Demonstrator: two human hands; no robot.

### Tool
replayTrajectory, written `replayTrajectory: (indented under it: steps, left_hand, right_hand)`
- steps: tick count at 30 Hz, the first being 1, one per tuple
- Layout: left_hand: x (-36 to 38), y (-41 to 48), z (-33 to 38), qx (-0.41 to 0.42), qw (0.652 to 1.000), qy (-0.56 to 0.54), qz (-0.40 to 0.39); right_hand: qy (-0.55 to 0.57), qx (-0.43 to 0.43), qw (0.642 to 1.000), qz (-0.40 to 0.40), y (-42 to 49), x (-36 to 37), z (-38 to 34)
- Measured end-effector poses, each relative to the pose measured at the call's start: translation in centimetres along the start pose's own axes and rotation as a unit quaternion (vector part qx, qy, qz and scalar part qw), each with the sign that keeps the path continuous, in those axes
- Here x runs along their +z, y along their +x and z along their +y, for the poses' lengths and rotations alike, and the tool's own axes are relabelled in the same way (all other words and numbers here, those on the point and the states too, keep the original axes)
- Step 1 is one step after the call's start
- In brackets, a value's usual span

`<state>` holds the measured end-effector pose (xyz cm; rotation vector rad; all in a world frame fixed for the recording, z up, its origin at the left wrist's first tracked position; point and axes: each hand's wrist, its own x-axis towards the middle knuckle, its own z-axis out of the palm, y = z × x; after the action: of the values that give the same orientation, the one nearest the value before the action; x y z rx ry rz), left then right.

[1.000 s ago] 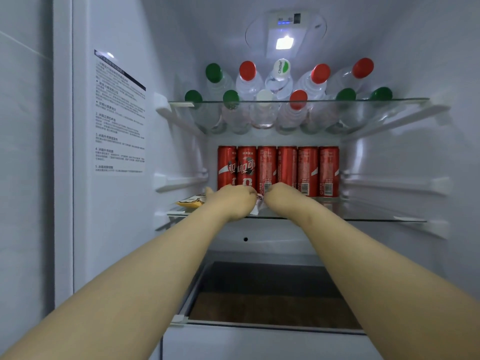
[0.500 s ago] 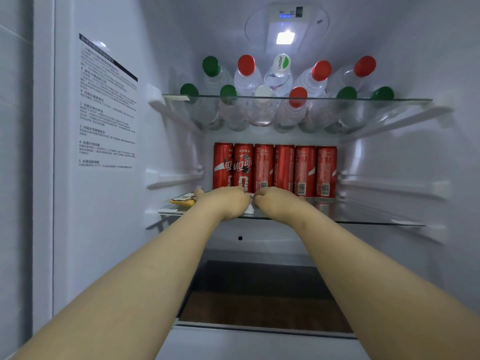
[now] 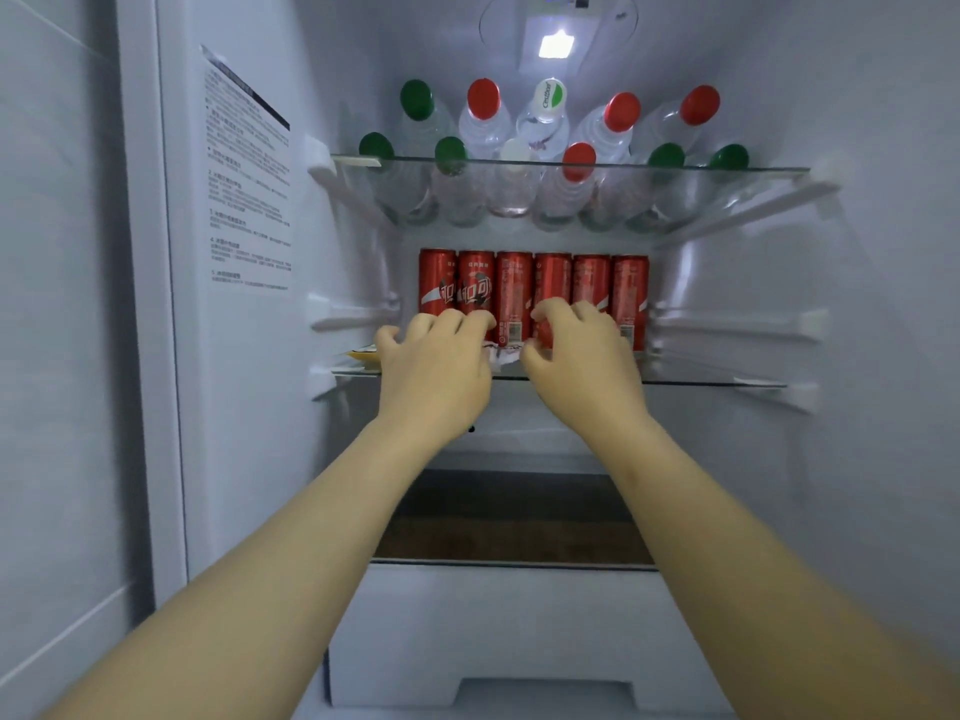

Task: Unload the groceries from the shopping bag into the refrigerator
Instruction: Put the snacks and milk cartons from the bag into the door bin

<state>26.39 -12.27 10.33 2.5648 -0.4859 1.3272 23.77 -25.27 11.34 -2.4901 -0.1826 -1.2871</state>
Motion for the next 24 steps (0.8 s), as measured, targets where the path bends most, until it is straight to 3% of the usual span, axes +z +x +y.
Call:
replayTrajectory:
  steps: [6, 10, 17, 24]
  left_hand:
    - [-0.8, -7.7, 0.9, 0.059, 0.994, -0.004, 0.093]
    - [0.7, -12.8, 2.5, 0.067, 0.995, -0.058, 0.041]
    - [4.0, -21.6, 5.6, 0.087, 0.979, -0.147, -0.107]
    - [5.2, -29.3, 11.4, 0.163, 0.918, -0.230, -0.278]
  right_hand:
    - [0.003, 0.013, 1.000, 0.012, -9.0, -1.7, -0.2]
    - [-0.014, 0.057, 0.998, -0.021, -15.6, -1.1, 0.8]
    - [-0.042, 0.195, 0.969, -0.148, -26.1, -1.7, 3.3]
    - [-0.067, 0.327, 0.923, -0.191, -36.8, -4.8, 5.0]
